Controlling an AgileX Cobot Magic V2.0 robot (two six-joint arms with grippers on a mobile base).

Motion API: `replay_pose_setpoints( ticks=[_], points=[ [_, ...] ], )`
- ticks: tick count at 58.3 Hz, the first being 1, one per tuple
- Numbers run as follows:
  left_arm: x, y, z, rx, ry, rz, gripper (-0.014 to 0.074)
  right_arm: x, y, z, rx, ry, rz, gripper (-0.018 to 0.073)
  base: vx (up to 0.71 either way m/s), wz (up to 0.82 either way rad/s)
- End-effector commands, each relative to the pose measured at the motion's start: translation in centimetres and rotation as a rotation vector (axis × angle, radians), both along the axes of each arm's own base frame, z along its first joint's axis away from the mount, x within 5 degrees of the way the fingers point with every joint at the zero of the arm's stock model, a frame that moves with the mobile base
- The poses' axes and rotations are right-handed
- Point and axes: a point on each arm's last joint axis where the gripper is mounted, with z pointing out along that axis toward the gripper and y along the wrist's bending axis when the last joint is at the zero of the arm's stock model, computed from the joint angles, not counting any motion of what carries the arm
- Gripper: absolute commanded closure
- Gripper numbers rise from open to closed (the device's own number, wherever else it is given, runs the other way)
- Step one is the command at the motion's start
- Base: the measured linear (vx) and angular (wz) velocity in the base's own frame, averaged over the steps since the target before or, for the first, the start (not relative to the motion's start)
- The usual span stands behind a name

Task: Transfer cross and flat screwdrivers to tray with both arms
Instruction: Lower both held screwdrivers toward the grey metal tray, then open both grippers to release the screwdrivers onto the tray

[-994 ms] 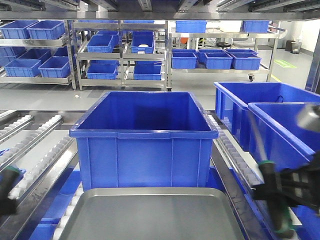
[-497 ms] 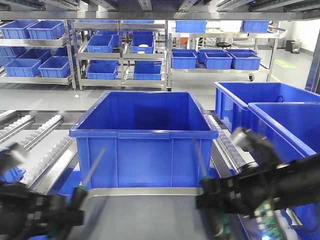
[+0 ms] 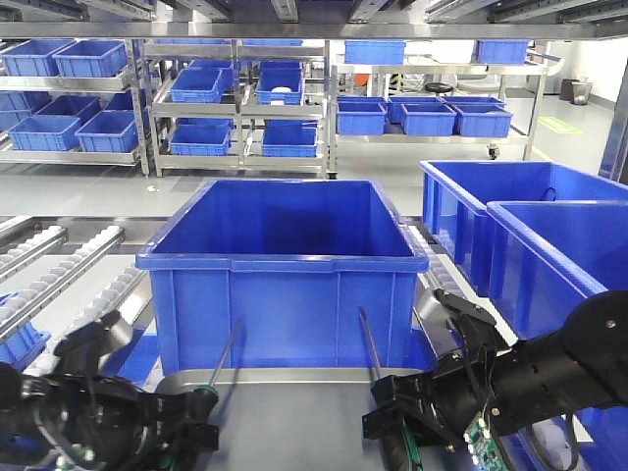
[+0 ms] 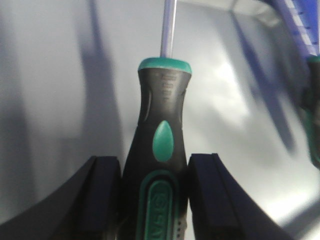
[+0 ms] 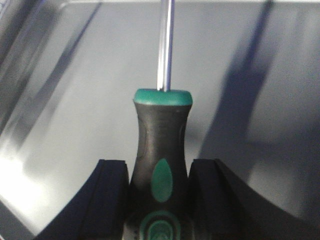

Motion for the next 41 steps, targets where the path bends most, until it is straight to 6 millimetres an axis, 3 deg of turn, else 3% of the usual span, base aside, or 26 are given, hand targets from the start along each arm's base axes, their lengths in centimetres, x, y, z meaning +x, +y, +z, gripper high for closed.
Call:
replay_pose_setpoints(
  ticks=[1, 10, 26, 34, 41],
  points=[
    [0.47, -0.16, 1.90, -0.053, -0.086, 0.056, 0.0554, -0.19, 0.18, 2.36, 0.065, -0.050, -0.019, 0.0520, 0.00, 0.00],
    [0.68, -0.06, 1.93, -0.049, -0.104, 0.073, 0.0458, -0.40, 0.25, 2.35, 0.076, -0.020, -0.019, 0.0421, 0.00, 0.00],
    [0.67, -0.07, 1.93, -0.050, -0.102, 0.072, 0.0188, -0.53, 0.29, 2.33, 0.075, -0.013, -0.004, 0.0160, 0.00, 0.00],
    [0.60, -0.08, 1.90, -0.052, -0.094, 0.066, 0.0143, -0.52, 0.29, 2.33, 0.075, -0.014, -0.005, 0.0086, 0.00, 0.00],
    [0.60, -0.08, 1.90, -0.052, -0.094, 0.066, 0.0143, -0.49, 0.22, 2.33, 0.075, -0.014, -0.007, 0.0074, 0.00, 0.00]
  ],
)
